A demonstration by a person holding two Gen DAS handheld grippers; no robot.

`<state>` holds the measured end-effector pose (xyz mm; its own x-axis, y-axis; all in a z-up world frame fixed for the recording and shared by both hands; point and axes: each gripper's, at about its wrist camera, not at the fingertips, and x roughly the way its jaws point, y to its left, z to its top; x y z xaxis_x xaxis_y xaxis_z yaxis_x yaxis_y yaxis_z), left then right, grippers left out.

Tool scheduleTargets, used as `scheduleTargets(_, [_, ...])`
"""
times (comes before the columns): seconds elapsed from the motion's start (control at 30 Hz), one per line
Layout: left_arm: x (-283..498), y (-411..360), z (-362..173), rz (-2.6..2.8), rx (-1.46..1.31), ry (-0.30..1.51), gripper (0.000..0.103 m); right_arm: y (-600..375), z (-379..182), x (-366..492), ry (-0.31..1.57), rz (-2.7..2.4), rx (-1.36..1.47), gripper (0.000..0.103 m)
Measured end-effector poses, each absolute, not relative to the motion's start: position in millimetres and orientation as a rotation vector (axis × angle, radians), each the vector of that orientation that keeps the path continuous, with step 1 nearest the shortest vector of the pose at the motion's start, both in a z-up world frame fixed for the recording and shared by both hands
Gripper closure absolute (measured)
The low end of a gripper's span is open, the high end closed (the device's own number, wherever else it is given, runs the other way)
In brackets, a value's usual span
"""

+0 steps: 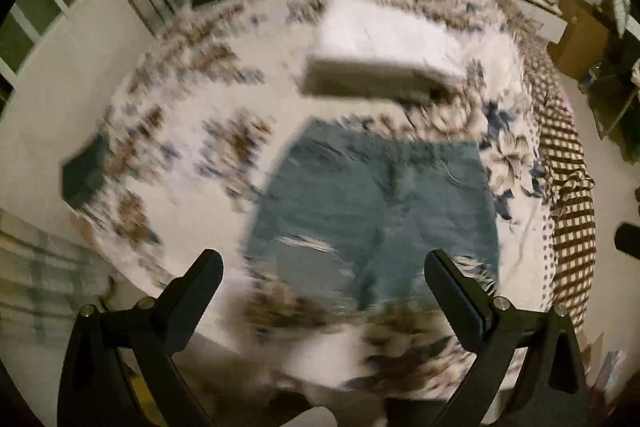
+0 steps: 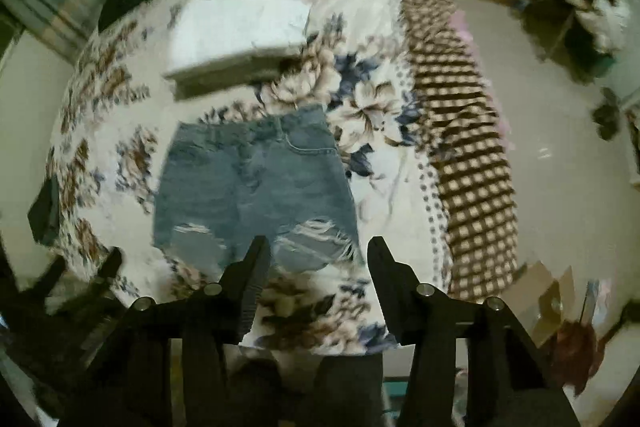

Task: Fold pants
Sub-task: 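Lower both grippers onto the denim shorts and grasp the leg hems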

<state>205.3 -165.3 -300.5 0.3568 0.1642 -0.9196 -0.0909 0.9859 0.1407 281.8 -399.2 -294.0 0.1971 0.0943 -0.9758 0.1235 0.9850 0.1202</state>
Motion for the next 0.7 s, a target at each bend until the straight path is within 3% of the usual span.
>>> scheduleTargets(0.17, [218.9, -232.8, -415.0, 0.139, -0.045, 1.360, 0.007, -453.3, -406.8, 350.5, 1.519, 0.098, 0.209, 0.048])
scheduleTargets(0.33, [222.0, -302.6, -482.2, 0.051, -0.054, 1.404, 0.009, -482.5, -493.9, 393.7, 1.597, 0.171, 0.208, 0.041])
scheduleTargets(0.47, [228.1, -340.7, -535.5, 0.001, -0.036, 1.494, 0.034, -489.0, -543.9, 408.1, 1.638, 0.199, 0.193, 0.041])
scheduleTargets(0.6, [233.7, -343.9, -559.5, 0.035, -0.051, 1.517, 0.036, -485.7, -578.6, 433.3, 1.662, 0.242, 0.199, 0.041])
scheduleTargets(0.7, [234.9, -332.7, -555.4, 0.047, -0.114, 1.495, 0.047, -475.7, -598.2, 454.9, 1.664, 0.302, 0.242, 0.041])
